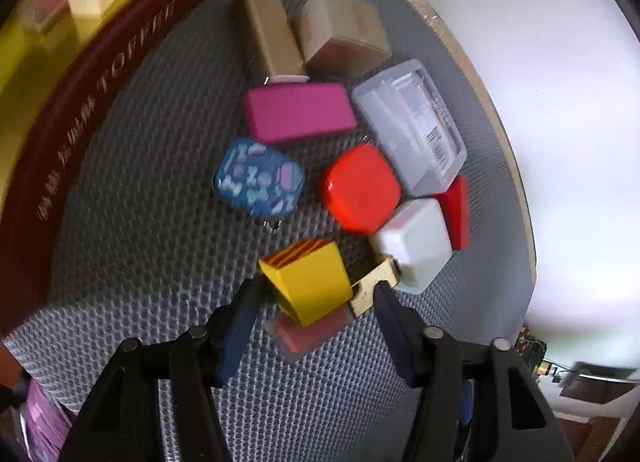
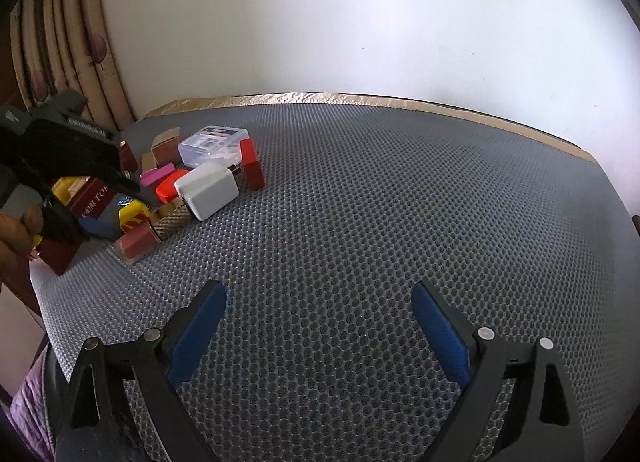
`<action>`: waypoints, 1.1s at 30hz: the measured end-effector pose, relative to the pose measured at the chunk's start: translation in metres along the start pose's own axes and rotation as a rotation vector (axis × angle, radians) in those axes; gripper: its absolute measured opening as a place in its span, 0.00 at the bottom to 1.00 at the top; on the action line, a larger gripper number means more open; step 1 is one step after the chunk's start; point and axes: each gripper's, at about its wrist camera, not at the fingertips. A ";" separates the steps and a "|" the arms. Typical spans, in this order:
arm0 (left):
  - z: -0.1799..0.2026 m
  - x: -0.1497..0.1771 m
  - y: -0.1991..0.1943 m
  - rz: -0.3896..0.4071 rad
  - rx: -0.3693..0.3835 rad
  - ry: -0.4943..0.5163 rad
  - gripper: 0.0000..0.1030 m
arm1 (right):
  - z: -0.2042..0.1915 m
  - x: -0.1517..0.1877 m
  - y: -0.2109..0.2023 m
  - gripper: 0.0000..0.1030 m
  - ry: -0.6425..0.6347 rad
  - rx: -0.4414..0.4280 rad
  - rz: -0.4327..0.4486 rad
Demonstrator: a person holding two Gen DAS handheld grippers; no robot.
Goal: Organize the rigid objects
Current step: 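Grasp the yellow red-striped block with the left tool, then drop striped block into gold tin with left tool while right places lipstick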
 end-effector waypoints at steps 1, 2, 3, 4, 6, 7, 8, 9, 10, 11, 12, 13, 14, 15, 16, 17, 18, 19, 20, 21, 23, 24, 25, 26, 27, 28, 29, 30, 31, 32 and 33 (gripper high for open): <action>0.001 0.001 -0.001 0.008 -0.007 0.010 0.39 | 0.001 0.000 0.000 0.91 0.002 -0.003 -0.002; 0.001 0.001 0.000 0.005 -0.013 0.017 0.39 | 0.001 0.000 -0.001 0.91 0.004 -0.004 -0.003; -0.001 0.002 -0.001 0.009 -0.005 0.017 0.38 | 0.001 0.000 -0.001 0.91 0.006 -0.003 -0.005; -0.001 0.002 -0.002 0.016 -0.007 0.019 0.37 | 0.001 0.000 0.000 0.91 0.007 -0.003 -0.007; -0.004 0.007 -0.008 0.030 -0.019 0.042 0.35 | 0.001 0.000 0.001 0.91 0.010 -0.001 -0.011; -0.004 0.008 -0.012 0.037 -0.018 0.053 0.33 | 0.001 0.000 0.002 0.92 0.011 0.002 -0.013; -0.004 0.009 -0.014 0.039 -0.012 0.062 0.33 | 0.001 -0.001 0.003 0.92 0.011 0.002 -0.016; -0.004 0.010 -0.016 0.039 -0.006 0.069 0.32 | 0.001 -0.001 0.004 0.92 0.010 0.002 -0.019; -0.005 0.012 -0.019 0.036 0.004 0.079 0.32 | 0.001 0.000 0.004 0.92 0.010 0.005 -0.021; -0.007 0.014 -0.024 0.033 0.016 0.087 0.32 | 0.001 0.000 0.004 0.92 0.010 0.007 -0.023; -0.009 0.019 -0.031 0.032 0.039 0.105 0.32 | 0.001 0.000 0.004 0.92 0.010 0.009 -0.024; -0.008 0.023 -0.037 0.034 0.054 0.126 0.32 | 0.001 0.000 0.005 0.92 0.010 0.009 -0.023; -0.007 0.028 -0.043 0.040 0.061 0.154 0.32 | 0.001 0.000 0.005 0.92 0.010 0.012 -0.024; -0.004 0.034 -0.052 0.051 0.061 0.196 0.31 | 0.000 -0.001 0.006 0.92 0.010 0.018 -0.027; 0.000 0.039 -0.061 0.066 0.058 0.241 0.30 | -0.001 -0.002 0.008 0.92 0.008 0.027 -0.036; 0.002 0.041 -0.067 0.075 0.058 0.267 0.30 | -0.003 -0.003 0.010 0.92 0.003 0.041 -0.050; 0.002 0.045 -0.075 0.085 0.062 0.291 0.30 | -0.005 -0.005 0.013 0.92 -0.001 0.047 -0.065; 0.001 0.048 -0.082 0.092 0.067 0.308 0.30 | -0.007 -0.006 0.013 0.92 0.004 0.036 -0.079; 0.002 0.048 -0.088 0.094 0.074 0.315 0.30 | -0.010 -0.008 0.013 0.92 0.027 0.000 -0.098; -0.002 0.050 -0.096 0.094 0.086 0.315 0.30 | -0.014 -0.010 0.012 0.92 0.060 -0.038 -0.118; -0.005 0.046 -0.107 0.096 0.096 0.319 0.30 | -0.026 -0.016 0.009 0.92 0.105 -0.104 -0.145; -0.006 0.047 -0.116 0.100 0.096 0.327 0.30 | -0.035 -0.019 0.008 0.92 0.111 -0.133 -0.154; -0.011 0.047 -0.123 0.109 0.097 0.335 0.30 | -0.050 -0.025 0.007 0.92 0.110 -0.159 -0.168; -0.006 0.046 -0.128 0.114 0.098 0.341 0.30 | -0.061 -0.028 0.006 0.92 0.106 -0.174 -0.178; -0.008 0.045 -0.138 0.127 0.103 0.344 0.30 | -0.072 -0.032 0.007 0.91 0.101 -0.190 -0.186; -0.008 0.041 -0.143 0.138 0.107 0.342 0.30 | -0.085 -0.037 0.009 0.88 0.095 -0.204 -0.196; -0.013 0.041 -0.154 0.148 0.113 0.339 0.30 | -0.098 -0.042 0.012 0.86 0.085 -0.199 -0.205; -0.017 0.039 -0.161 0.159 0.120 0.333 0.30 | -0.109 -0.046 0.015 0.80 0.076 -0.184 -0.216; -0.024 0.036 -0.170 0.174 0.128 0.324 0.30 | -0.121 -0.051 0.020 0.73 0.069 -0.160 -0.229; -0.029 0.034 -0.178 0.188 0.131 0.318 0.30 | -0.127 -0.053 0.023 0.70 0.067 -0.142 -0.238; -0.035 0.030 -0.186 0.206 0.131 0.310 0.30 | -0.133 -0.055 0.027 0.66 0.066 -0.121 -0.252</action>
Point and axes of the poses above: each gripper's, at about its wrist camera, not at the fingertips, and y roughly the way its jaws point, z to its right, x to its underside, and after that the axes turned 12 degrees about x, right-handed
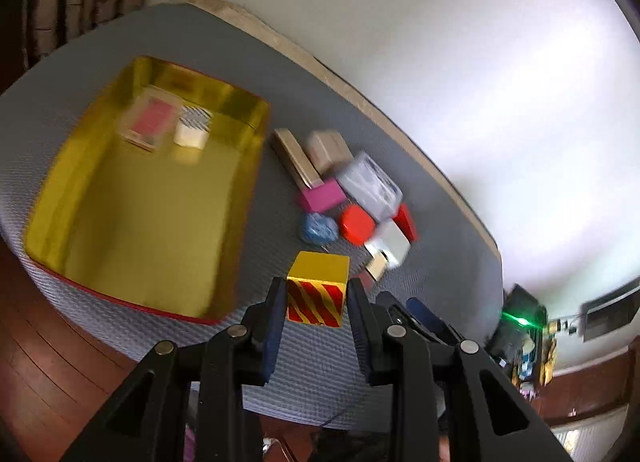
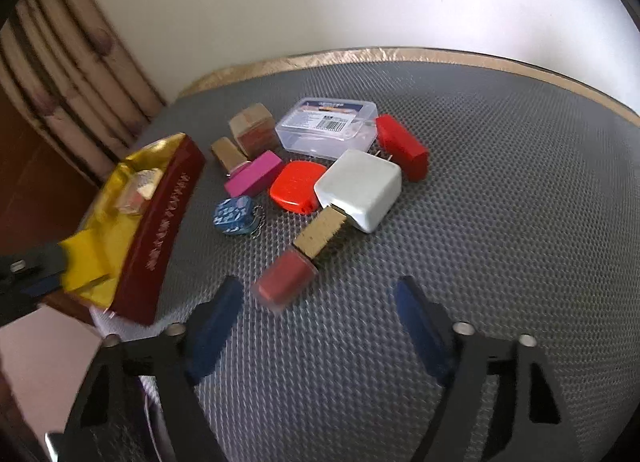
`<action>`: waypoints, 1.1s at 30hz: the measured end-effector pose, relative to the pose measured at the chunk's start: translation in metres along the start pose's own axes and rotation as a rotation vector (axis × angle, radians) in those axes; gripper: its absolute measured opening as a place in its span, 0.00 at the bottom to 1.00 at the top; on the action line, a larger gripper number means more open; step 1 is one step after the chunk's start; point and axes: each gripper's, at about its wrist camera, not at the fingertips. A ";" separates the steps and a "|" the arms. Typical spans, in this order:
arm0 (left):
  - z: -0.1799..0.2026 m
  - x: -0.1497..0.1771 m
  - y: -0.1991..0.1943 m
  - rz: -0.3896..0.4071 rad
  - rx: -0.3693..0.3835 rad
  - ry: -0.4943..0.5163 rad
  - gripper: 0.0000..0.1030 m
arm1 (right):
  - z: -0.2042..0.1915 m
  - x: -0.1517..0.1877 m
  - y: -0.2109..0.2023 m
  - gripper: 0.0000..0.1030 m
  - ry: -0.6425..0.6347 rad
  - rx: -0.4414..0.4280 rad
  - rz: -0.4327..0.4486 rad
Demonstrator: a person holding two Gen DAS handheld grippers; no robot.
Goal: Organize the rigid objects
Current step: 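Drop striped block into gold tin with left tool while right places lipstick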
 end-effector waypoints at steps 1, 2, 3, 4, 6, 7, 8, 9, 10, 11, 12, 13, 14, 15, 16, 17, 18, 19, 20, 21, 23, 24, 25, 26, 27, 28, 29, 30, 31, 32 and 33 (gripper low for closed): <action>-0.005 -0.003 -0.005 0.011 -0.001 -0.006 0.30 | -0.006 -0.002 0.006 0.62 0.003 0.020 -0.017; -0.011 -0.005 -0.010 0.020 -0.002 -0.013 0.30 | -0.011 -0.003 0.013 0.59 0.007 0.040 -0.035; -0.018 -0.009 -0.017 0.032 -0.004 -0.024 0.30 | -0.012 -0.005 0.018 0.55 0.011 0.054 -0.050; -0.027 -0.013 -0.021 0.042 -0.009 -0.030 0.30 | -0.015 -0.006 0.025 0.53 0.020 0.069 -0.066; -0.040 -0.020 -0.027 0.056 -0.026 -0.038 0.30 | -0.018 -0.008 0.031 0.52 0.043 0.066 -0.075; -0.048 -0.024 -0.030 0.060 -0.031 -0.046 0.30 | -0.021 -0.010 0.032 0.52 0.046 0.080 -0.073; -0.054 -0.027 -0.031 0.062 -0.036 -0.050 0.30 | -0.025 -0.012 0.033 0.52 0.041 0.099 -0.072; -0.062 -0.033 -0.032 0.066 -0.051 -0.048 0.30 | -0.028 -0.014 0.035 0.53 0.035 0.112 -0.080; -0.067 -0.036 -0.032 0.069 -0.067 -0.046 0.30 | -0.031 -0.016 0.040 0.52 0.040 0.104 -0.103; -0.073 -0.039 -0.031 0.073 -0.080 -0.046 0.30 | -0.032 -0.016 0.044 0.53 0.050 0.093 -0.119; -0.080 -0.044 -0.029 0.073 -0.094 -0.044 0.30 | -0.033 -0.017 0.045 0.53 0.055 0.097 -0.118; -0.084 -0.047 -0.026 0.070 -0.104 -0.043 0.30 | -0.036 -0.018 0.045 0.52 0.046 0.102 -0.114; -0.089 -0.049 -0.023 0.070 -0.115 -0.045 0.30 | -0.039 -0.019 0.047 0.51 0.038 0.104 -0.119; -0.096 -0.053 -0.019 0.072 -0.131 -0.051 0.30 | -0.042 -0.020 0.049 0.43 0.031 0.110 -0.118; -0.100 -0.055 -0.016 0.069 -0.140 -0.049 0.30 | -0.042 -0.021 0.049 0.32 0.019 0.131 -0.116; -0.104 -0.057 -0.012 0.064 -0.150 -0.048 0.30 | -0.043 -0.021 0.050 0.28 0.015 0.132 -0.117; -0.107 -0.058 -0.008 0.062 -0.160 -0.047 0.30 | -0.041 -0.022 0.050 0.21 0.015 0.134 -0.119; -0.108 -0.059 -0.004 0.062 -0.174 -0.045 0.30 | -0.036 -0.022 0.050 0.18 0.021 0.129 -0.123; -0.110 -0.059 -0.002 0.064 -0.193 -0.037 0.30 | -0.030 -0.022 0.049 0.18 0.029 0.113 -0.127; -0.111 -0.058 0.000 0.076 -0.225 -0.016 0.30 | -0.026 -0.022 0.049 0.18 0.036 0.090 -0.130; -0.108 -0.056 0.002 0.095 -0.266 0.021 0.30 | -0.018 -0.021 0.048 0.18 0.052 0.056 -0.140; -0.106 -0.056 0.002 0.102 -0.287 0.042 0.32 | -0.016 -0.020 0.047 0.18 0.056 0.043 -0.142; -0.106 -0.056 0.001 0.111 -0.304 0.061 0.35 | -0.013 -0.018 0.046 0.18 0.063 0.026 -0.146; -0.104 -0.056 0.000 0.123 -0.314 0.073 0.36 | -0.010 -0.017 0.044 0.18 0.070 0.016 -0.150; -0.103 -0.056 -0.002 0.133 -0.320 0.079 0.37 | -0.008 -0.016 0.043 0.18 0.081 0.003 -0.156; -0.104 -0.056 -0.003 0.136 -0.321 0.076 0.37 | -0.005 -0.014 0.041 0.18 0.090 -0.010 -0.161; -0.105 -0.055 -0.007 0.138 -0.318 0.067 0.37 | -0.002 -0.012 0.039 0.18 0.102 -0.025 -0.167; -0.105 -0.055 -0.011 0.141 -0.308 0.055 0.37 | 0.000 -0.011 0.037 0.18 0.113 -0.041 -0.173; -0.106 -0.053 -0.017 0.148 -0.291 0.034 0.37 | 0.001 -0.010 0.034 0.18 0.124 -0.059 -0.178; -0.106 -0.050 -0.024 0.155 -0.280 0.016 0.37 | 0.001 -0.010 0.031 0.18 0.130 -0.074 -0.180; -0.108 -0.046 -0.033 0.165 -0.269 -0.009 0.38 | 0.002 -0.009 0.025 0.18 0.133 -0.088 -0.178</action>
Point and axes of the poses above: each gripper's, at about its wrist camera, not at the fingertips, and y roughly the way its jaws point, z to its right, x to its underside, and after that the axes turned 12 degrees about x, right-handed
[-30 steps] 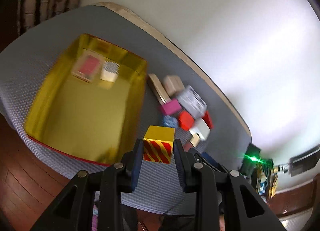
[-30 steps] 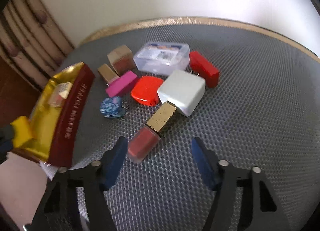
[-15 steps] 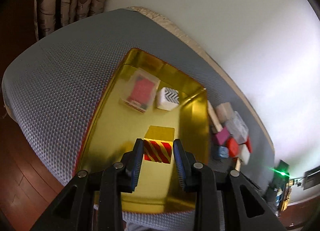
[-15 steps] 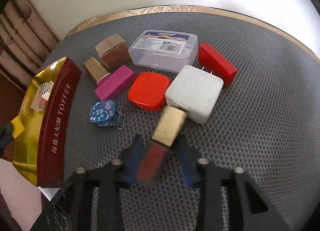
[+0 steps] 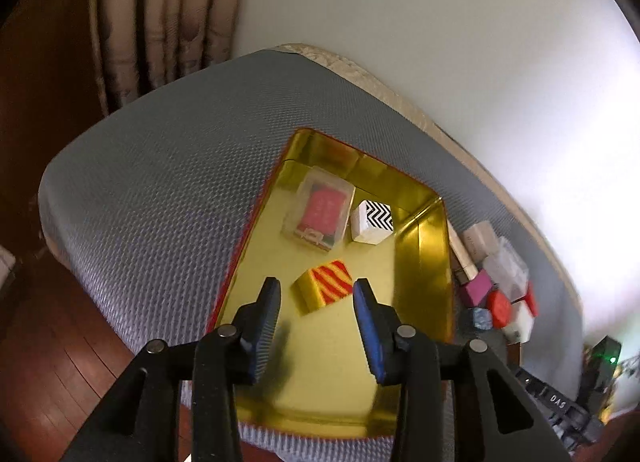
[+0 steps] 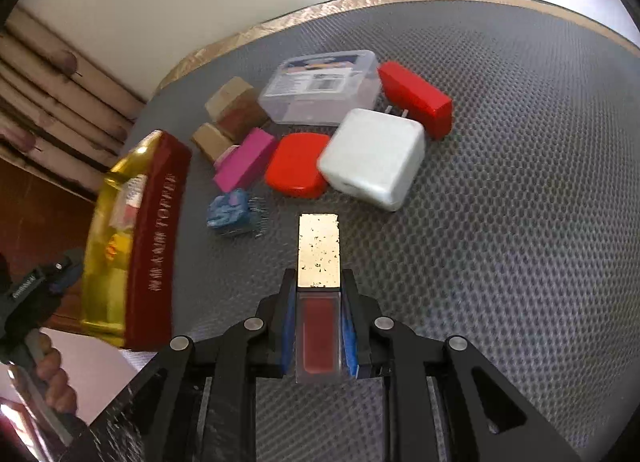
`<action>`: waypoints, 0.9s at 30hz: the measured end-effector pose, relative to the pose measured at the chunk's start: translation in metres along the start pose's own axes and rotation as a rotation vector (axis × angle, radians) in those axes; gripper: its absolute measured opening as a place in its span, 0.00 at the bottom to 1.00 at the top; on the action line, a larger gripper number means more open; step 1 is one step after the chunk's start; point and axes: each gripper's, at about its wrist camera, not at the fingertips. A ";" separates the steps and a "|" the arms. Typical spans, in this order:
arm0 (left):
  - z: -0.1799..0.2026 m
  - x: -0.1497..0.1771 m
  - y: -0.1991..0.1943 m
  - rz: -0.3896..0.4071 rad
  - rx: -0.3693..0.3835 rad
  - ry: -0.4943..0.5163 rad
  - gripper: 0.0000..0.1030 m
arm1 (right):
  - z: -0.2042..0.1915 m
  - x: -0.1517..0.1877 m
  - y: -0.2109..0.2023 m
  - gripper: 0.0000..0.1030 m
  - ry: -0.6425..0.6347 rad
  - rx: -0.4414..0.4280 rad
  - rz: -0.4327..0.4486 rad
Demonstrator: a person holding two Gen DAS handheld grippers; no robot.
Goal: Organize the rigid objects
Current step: 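Drop striped block into gold tin with left tool while right places lipstick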
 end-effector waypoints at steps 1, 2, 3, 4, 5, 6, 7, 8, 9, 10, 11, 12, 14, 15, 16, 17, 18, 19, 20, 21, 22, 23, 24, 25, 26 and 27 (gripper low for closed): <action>-0.003 0.002 -0.006 0.006 0.005 -0.017 0.38 | -0.004 0.001 -0.006 0.18 0.000 -0.017 0.005; -0.006 0.004 -0.012 0.013 0.007 -0.033 0.38 | -0.009 -0.001 -0.013 0.18 -0.006 -0.037 0.011; -0.012 0.009 -0.022 0.031 0.008 -0.052 0.38 | -0.015 -0.003 -0.018 0.18 -0.012 -0.055 0.016; -0.016 0.012 -0.028 0.042 0.000 -0.060 0.38 | -0.025 -0.006 -0.027 0.18 -0.023 -0.089 0.021; -0.020 0.015 -0.033 0.052 -0.012 -0.065 0.38 | -0.033 -0.006 -0.034 0.18 -0.034 -0.109 0.025; -0.024 0.020 -0.039 0.064 -0.033 -0.068 0.38 | -0.045 -0.010 -0.038 0.18 -0.051 -0.131 0.026; -0.027 0.023 -0.043 0.073 -0.041 -0.065 0.39 | -0.059 -0.014 -0.043 0.18 -0.072 -0.155 0.027; -0.029 0.026 -0.047 0.084 -0.056 -0.056 0.39 | -0.072 -0.018 -0.047 0.18 -0.091 -0.180 0.025; -0.031 0.029 -0.050 0.091 -0.073 -0.049 0.39 | -0.088 -0.022 -0.047 0.18 -0.112 -0.199 0.022; -0.032 0.031 -0.051 0.098 -0.086 -0.044 0.39 | -0.103 -0.025 -0.047 0.18 -0.136 -0.215 0.017; -0.033 0.032 -0.053 0.107 -0.096 -0.040 0.39 | -0.123 -0.028 -0.044 0.18 -0.164 -0.227 0.010; -0.034 0.032 -0.055 0.120 -0.105 -0.038 0.39 | -0.137 -0.029 -0.041 0.18 -0.179 -0.232 0.004; -0.037 0.034 -0.057 0.142 -0.120 -0.043 0.39 | -0.169 -0.033 -0.029 0.18 -0.238 -0.234 -0.016; -0.038 0.034 -0.058 0.152 -0.125 -0.047 0.39 | -0.183 -0.033 -0.023 0.18 -0.262 -0.225 -0.022; -0.039 0.035 -0.059 0.163 -0.130 -0.049 0.39 | -0.197 -0.034 -0.014 0.18 -0.286 -0.221 -0.035; -0.041 0.035 -0.060 0.171 -0.134 -0.051 0.39 | -0.211 -0.035 -0.004 0.18 -0.313 -0.208 -0.045; -0.042 0.036 -0.058 0.168 -0.140 -0.050 0.39 | -0.222 -0.036 0.007 0.18 -0.341 -0.169 -0.042; -0.043 0.037 -0.056 0.157 -0.141 -0.052 0.39 | -0.228 -0.036 0.015 0.18 -0.354 -0.141 -0.040; -0.044 0.036 -0.054 0.146 -0.136 -0.053 0.39 | -0.232 -0.038 0.026 0.18 -0.357 -0.129 -0.054; -0.045 0.036 -0.051 0.133 -0.128 -0.052 0.39 | -0.234 -0.039 0.034 0.18 -0.353 -0.118 -0.068; -0.045 0.037 -0.048 0.125 -0.132 -0.052 0.39 | -0.236 -0.040 0.040 0.18 -0.356 -0.100 -0.069; -0.045 0.037 -0.046 0.119 -0.136 -0.052 0.39 | -0.238 -0.042 0.047 0.18 -0.365 -0.076 -0.065; -0.045 0.038 -0.044 0.112 -0.135 -0.051 0.39 | -0.241 -0.042 0.052 0.18 -0.368 -0.066 -0.066; -0.044 0.037 -0.043 0.107 -0.131 -0.046 0.39 | -0.243 -0.042 0.058 0.18 -0.366 -0.062 -0.074; -0.043 0.038 -0.043 0.107 -0.133 -0.040 0.39 | -0.245 -0.043 0.062 0.18 -0.365 -0.052 -0.076; -0.043 0.038 -0.043 0.110 -0.142 -0.032 0.39 | -0.247 -0.043 0.065 0.18 -0.370 -0.035 -0.071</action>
Point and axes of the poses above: each gripper's, at about its wrist camera, not at the fingertips, and y roughly the way its jaws point, z to its right, x to its underside, and after that the axes turned 12 degrees about x, right-handed
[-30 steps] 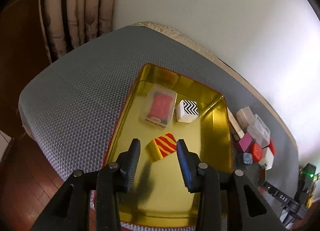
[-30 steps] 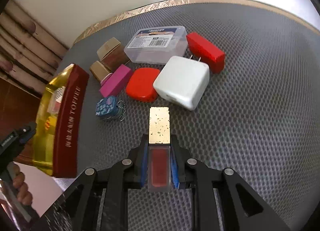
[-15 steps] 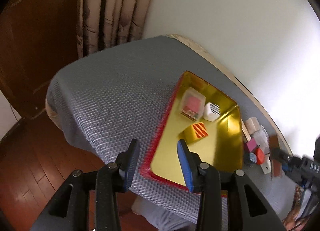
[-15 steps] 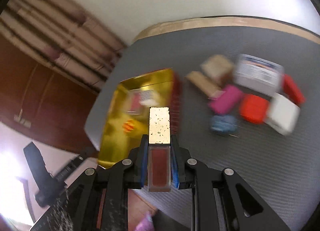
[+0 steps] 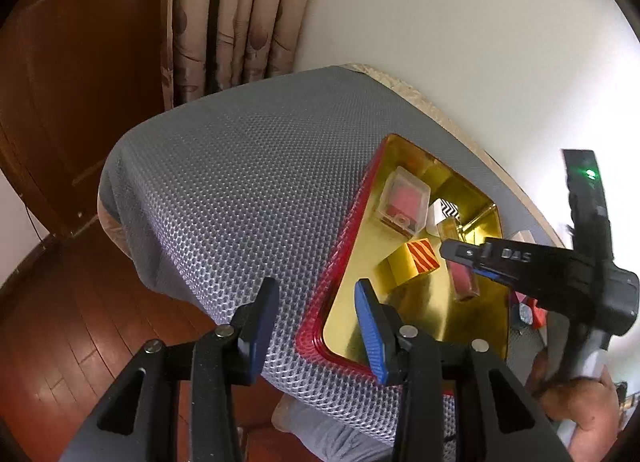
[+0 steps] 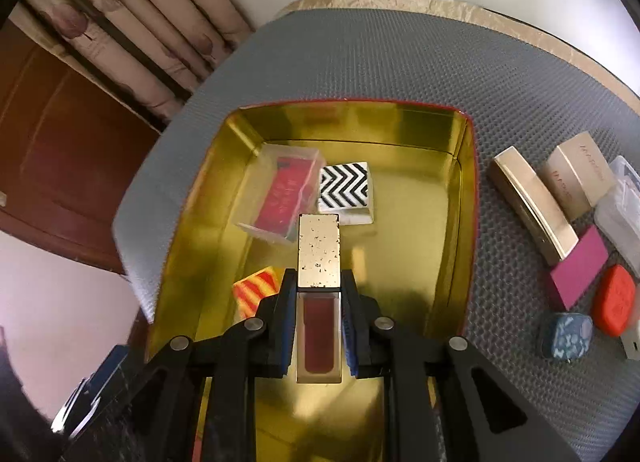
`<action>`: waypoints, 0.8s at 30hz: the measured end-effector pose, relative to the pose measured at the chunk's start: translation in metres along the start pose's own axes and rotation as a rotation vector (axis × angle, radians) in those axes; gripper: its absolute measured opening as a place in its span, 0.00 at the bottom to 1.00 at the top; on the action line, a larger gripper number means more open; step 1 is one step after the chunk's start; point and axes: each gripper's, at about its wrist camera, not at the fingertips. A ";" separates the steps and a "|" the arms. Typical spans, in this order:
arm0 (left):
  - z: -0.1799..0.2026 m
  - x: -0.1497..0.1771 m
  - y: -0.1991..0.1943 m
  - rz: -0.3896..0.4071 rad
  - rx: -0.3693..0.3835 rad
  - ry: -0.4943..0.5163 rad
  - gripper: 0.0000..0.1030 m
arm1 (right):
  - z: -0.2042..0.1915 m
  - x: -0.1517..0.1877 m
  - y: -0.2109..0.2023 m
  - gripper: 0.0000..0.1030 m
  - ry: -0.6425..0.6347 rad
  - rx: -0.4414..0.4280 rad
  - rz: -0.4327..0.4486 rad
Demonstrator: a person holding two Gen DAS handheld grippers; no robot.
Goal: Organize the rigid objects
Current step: 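Drop striped block into gold tin with left tool while right places lipstick, then grasp the blue bone-patterned tin with the left tool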
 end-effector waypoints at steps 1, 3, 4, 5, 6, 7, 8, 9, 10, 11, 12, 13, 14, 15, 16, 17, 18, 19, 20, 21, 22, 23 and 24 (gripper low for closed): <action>0.001 0.000 0.000 0.004 -0.010 0.009 0.39 | -0.002 0.000 0.003 0.20 -0.009 0.014 0.004; 0.000 0.000 0.000 0.002 -0.018 0.014 0.39 | -0.005 -0.001 0.003 0.22 -0.014 0.005 0.024; 0.000 0.000 0.001 -0.001 -0.018 0.012 0.39 | -0.005 0.001 -0.002 0.26 -0.015 0.005 0.055; 0.000 0.000 0.001 -0.003 -0.016 0.008 0.39 | -0.005 0.002 -0.008 0.30 -0.017 -0.002 0.080; -0.001 0.000 0.001 -0.007 -0.014 0.005 0.39 | -0.006 0.003 -0.015 0.39 -0.016 -0.014 0.116; 0.000 0.001 0.001 -0.012 -0.009 0.002 0.39 | -0.001 0.007 -0.025 0.42 -0.014 -0.025 0.159; 0.000 0.000 0.001 -0.015 -0.003 0.002 0.39 | 0.007 0.014 -0.036 0.43 -0.017 -0.037 0.200; 0.001 0.000 0.002 -0.018 0.006 0.007 0.39 | 0.017 0.022 -0.048 0.48 -0.016 -0.047 0.236; 0.004 0.000 0.002 -0.023 0.019 0.021 0.39 | 0.031 0.035 -0.060 0.59 -0.014 -0.053 0.273; 0.007 0.001 0.001 -0.026 0.029 0.035 0.39 | 0.048 0.049 -0.070 0.66 -0.012 -0.043 0.307; 0.012 0.003 0.000 -0.028 0.044 0.058 0.39 | 0.064 0.063 -0.077 0.75 -0.009 -0.008 0.340; 0.020 0.005 -0.002 -0.027 0.068 0.096 0.39 | 0.088 0.083 -0.084 0.78 -0.010 0.082 0.380; 0.029 0.007 -0.005 -0.026 0.090 0.130 0.39 | 0.101 0.095 -0.089 0.78 -0.015 0.166 0.400; 0.043 0.012 -0.009 -0.027 0.132 0.192 0.39 | 0.123 0.113 -0.092 0.79 -0.032 0.285 0.415; 0.054 0.015 -0.011 -0.033 0.157 0.232 0.39 | 0.137 0.125 -0.093 0.79 -0.045 0.368 0.407; 0.070 0.019 -0.014 -0.048 0.190 0.284 0.39 | 0.158 0.137 -0.092 0.79 -0.055 0.467 0.380; 0.079 0.022 -0.015 -0.059 0.209 0.310 0.43 | 0.175 0.148 -0.092 0.79 -0.053 0.533 0.357; 0.094 0.026 -0.015 -0.085 0.246 0.343 0.52 | 0.200 0.163 -0.093 0.79 -0.041 0.590 0.338; 0.105 0.030 -0.015 -0.103 0.274 0.356 0.55 | 0.216 0.173 -0.095 0.79 -0.030 0.629 0.330; 0.118 0.034 -0.013 -0.120 0.306 0.366 0.58 | 0.229 0.181 -0.096 0.79 -0.021 0.665 0.324; 0.137 0.035 -0.006 -0.153 0.339 0.372 0.59 | 0.241 0.188 -0.097 0.79 -0.009 0.686 0.318; 0.146 0.035 -0.002 -0.170 0.350 0.370 0.59 | 0.250 0.194 -0.097 0.79 0.005 0.685 0.315; 0.165 0.036 0.009 -0.202 0.364 0.363 0.60 | 0.258 0.199 -0.097 0.79 0.028 0.670 0.311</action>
Point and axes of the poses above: each gripper's, at about its wrist camera, not at the fingertips, and y roughly the way its jaws point, z to its right, x to its underside, and after that the axes turned 12 degrees about x, right-handed
